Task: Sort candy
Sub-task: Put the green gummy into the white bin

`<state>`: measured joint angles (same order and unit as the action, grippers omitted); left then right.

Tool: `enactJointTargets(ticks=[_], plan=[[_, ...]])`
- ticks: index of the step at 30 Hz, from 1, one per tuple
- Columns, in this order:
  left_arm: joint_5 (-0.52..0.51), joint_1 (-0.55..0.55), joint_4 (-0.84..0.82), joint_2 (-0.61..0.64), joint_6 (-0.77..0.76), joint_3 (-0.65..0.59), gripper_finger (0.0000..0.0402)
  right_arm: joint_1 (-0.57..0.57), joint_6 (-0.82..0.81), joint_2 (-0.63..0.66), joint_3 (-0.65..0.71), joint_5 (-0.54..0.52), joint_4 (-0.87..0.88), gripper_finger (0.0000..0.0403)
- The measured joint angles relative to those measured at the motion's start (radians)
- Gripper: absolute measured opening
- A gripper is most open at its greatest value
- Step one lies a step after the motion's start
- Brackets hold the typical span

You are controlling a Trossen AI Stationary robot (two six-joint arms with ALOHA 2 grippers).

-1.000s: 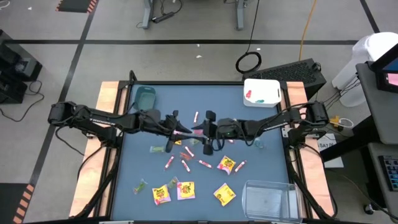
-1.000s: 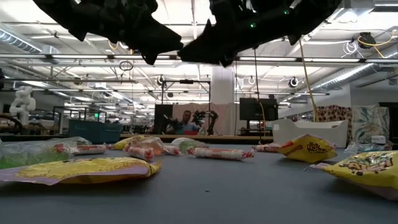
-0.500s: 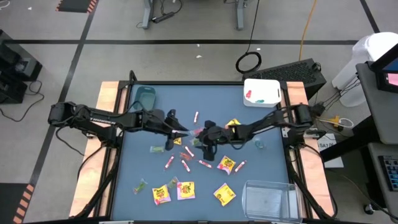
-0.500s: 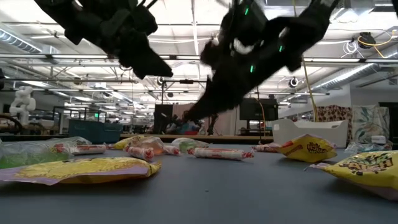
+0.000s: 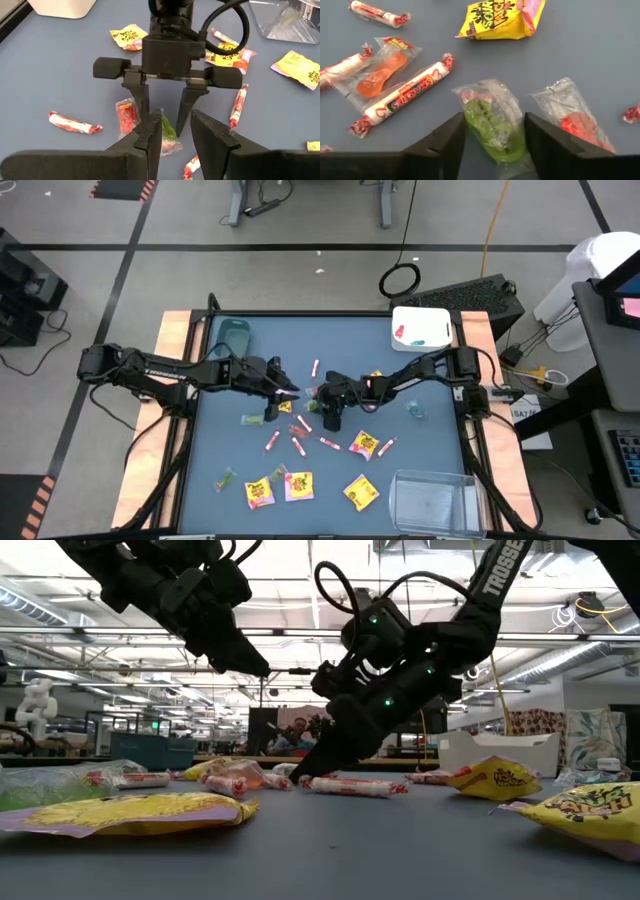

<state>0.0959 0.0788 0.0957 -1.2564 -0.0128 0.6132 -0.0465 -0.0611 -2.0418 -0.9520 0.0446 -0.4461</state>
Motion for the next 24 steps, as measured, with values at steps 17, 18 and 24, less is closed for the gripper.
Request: enactJointTargets(ticks=[17,18,24], plan=[[-0.094,0.002,0.001,0.0,0.107,0.0,0.0109,0.002,0.032,0.165,0.002,0.044,0.157,0.0036],[-0.105,0.003,0.001,0.0,0.112,0.0,0.0109,0.002,0.035,0.193,0.002,0.069,0.19,0.0037],[-0.122,0.012,0.001,0.0,0.127,0.0,0.0109,0.003,0.073,0.396,0.002,0.115,0.361,0.0049]])
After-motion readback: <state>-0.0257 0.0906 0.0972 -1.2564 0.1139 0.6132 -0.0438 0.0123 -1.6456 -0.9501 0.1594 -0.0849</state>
